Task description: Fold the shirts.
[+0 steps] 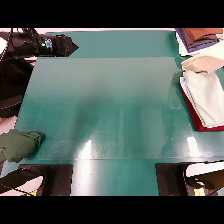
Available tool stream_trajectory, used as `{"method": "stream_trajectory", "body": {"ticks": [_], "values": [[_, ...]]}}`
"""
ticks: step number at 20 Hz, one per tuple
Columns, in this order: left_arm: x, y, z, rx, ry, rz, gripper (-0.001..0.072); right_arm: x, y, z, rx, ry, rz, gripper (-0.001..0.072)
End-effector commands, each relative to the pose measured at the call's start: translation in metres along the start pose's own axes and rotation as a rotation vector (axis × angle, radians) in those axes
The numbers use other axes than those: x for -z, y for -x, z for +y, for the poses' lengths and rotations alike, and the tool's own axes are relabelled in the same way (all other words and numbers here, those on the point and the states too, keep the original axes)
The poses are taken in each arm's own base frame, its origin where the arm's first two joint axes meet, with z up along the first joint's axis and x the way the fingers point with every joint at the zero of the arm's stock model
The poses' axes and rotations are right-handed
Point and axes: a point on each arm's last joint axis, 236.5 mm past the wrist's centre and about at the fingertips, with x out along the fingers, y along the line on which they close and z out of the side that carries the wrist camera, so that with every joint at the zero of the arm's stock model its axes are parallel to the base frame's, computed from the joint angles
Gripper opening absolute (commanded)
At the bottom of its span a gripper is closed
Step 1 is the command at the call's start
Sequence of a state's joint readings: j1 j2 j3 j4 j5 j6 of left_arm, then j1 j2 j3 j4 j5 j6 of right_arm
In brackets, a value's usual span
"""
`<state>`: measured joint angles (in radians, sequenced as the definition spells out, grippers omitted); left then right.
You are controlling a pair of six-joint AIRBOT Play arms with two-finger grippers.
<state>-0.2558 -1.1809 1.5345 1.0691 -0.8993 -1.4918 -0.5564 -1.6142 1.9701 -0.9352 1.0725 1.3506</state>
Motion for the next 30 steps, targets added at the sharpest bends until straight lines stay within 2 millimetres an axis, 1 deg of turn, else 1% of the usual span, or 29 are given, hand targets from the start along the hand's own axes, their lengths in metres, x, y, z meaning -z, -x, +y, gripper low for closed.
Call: {"method": "stream_trajectory", "body": {"ticks": [1, 2, 4, 6, 7, 8, 10, 12, 15, 17, 18, 19, 20, 21, 22, 23, 24, 26, 27, 28, 29, 30], "values": [[0.002, 0.0, -0.001, 0.003, 0.002, 0.008, 0.0029, -0.03, 0.028, 0.027, -0.019, 0.069, -0.066, 0.0018], [0.005, 0.0, -0.001, 0.005, 0.003, 0.019, 0.0029, -0.028, 0.032, 0.028, -0.014, 0.071, -0.065, 0.0017], [0.009, 0.0, -0.002, 0.006, 0.002, 0.039, 0.0029, -0.015, 0.042, 0.021, 0.004, 0.058, -0.045, 0.0018], [0.01, 0.0, -0.002, 0.006, 0.002, 0.044, 0.0029, 0.005, 0.052, 0.014, 0.016, 0.055, 0.008, 0.0018], [0.01, 0.0, -0.002, 0.006, 0.002, 0.044, 0.0029, 0.02, 0.059, 0.009, 0.024, 0.049, 0.046, 0.0018], [0.01, 0.0, -0.002, 0.006, 0.002, 0.044, 0.003, 0.036, 0.066, 0.0, 0.048, 0.042, 0.09, 0.0018], [0.01, 0.0, -0.002, 0.006, 0.002, 0.044, 0.0029, 0.077, 0.08, -0.025, 0.129, 0.027, 0.2, 0.0018], [0.011, 0.0, -0.002, 0.006, 0.001, 0.044, 0.0029, 0.116, 0.094, -0.048, 0.195, -0.016, 0.27, 0.0018], [0.013, 0.001, -0.002, 0.007, 0.001, 0.057, 0.0029, 0.176, 0.114, -0.074, 0.242, -0.138, 0.34, 0.0018], [0.016, 0.001, -0.002, 0.008, 0.001, 0.065, 0.0029, 0.217, 0.124, -0.088, 0.268, -0.219, 0.388, 0.0021], [0.017, 0.001, -0.002, 0.008, 0.001, 0.07, 0.0029, 0.233, 0.128, -0.095, 0.28, -0.257, 0.405, 0.011], [0.018, 0.001, -0.002, 0.009, 0.0, 0.076, 0.003, 0.248, 0.132, -0.102, 0.293, -0.294, 0.419, 0.0383], [0.02, 0.001, -0.002, 0.009, 0.0, 0.083, 0.003, 0.257, 0.137, -0.11, 0.308, -0.329, 0.423, 0.0523], [0.021, 0.001, -0.003, 0.01, 0.001, 0.088, 0.0029, 0.261, 0.144, -0.116, 0.323, -0.356, 0.42, 0.0554], [0.021, 0.001, -0.003, 0.01, 0.001, 0.09, 0.0029, 0.26, 0.153, -0.123, 0.34, -0.378, 0.404, 0.0563], [0.021, 0.001, -0.002, 0.01, 0.0, 0.089, 0.0029, 0.254, 0.165, -0.131, 0.365, -0.397, 0.377, 0.0564], [0.021, 0.001, -0.003, 0.01, 0.001, 0.089, 0.003, 0.242, 0.179, -0.138, 0.393, -0.41, 0.335, 0.0564], [0.021, 0.001, -0.003, 0.01, 0.001, 0.089, 0.0029, 0.211, 0.205, -0.144, 0.436, -0.417, 0.236, 0.0563], [0.021, 0.001, -0.003, 0.01, 0.001, 0.088, 0.0029, 0.193, 0.211, -0.14, 0.435, -0.407, 0.179, 0.0563], [0.021, 0.001, -0.003, 0.01, 0.001, 0.088, 0.0029, 0.174, 0.212, -0.13, 0.406, -0.392, 0.12, 0.0563], [0.021, 0.001, -0.003, 0.01, 0.001, 0.089, 0.0029, 0.154, 0.208, -0.112, 0.349, -0.377, 0.06, 0.0563], [0.021, 0.001, -0.003, 0.01, 0.001, 0.089, 0.003, 0.138, 0.2, -0.089, 0.271, -0.361, 0.021, 0.0563]]}}
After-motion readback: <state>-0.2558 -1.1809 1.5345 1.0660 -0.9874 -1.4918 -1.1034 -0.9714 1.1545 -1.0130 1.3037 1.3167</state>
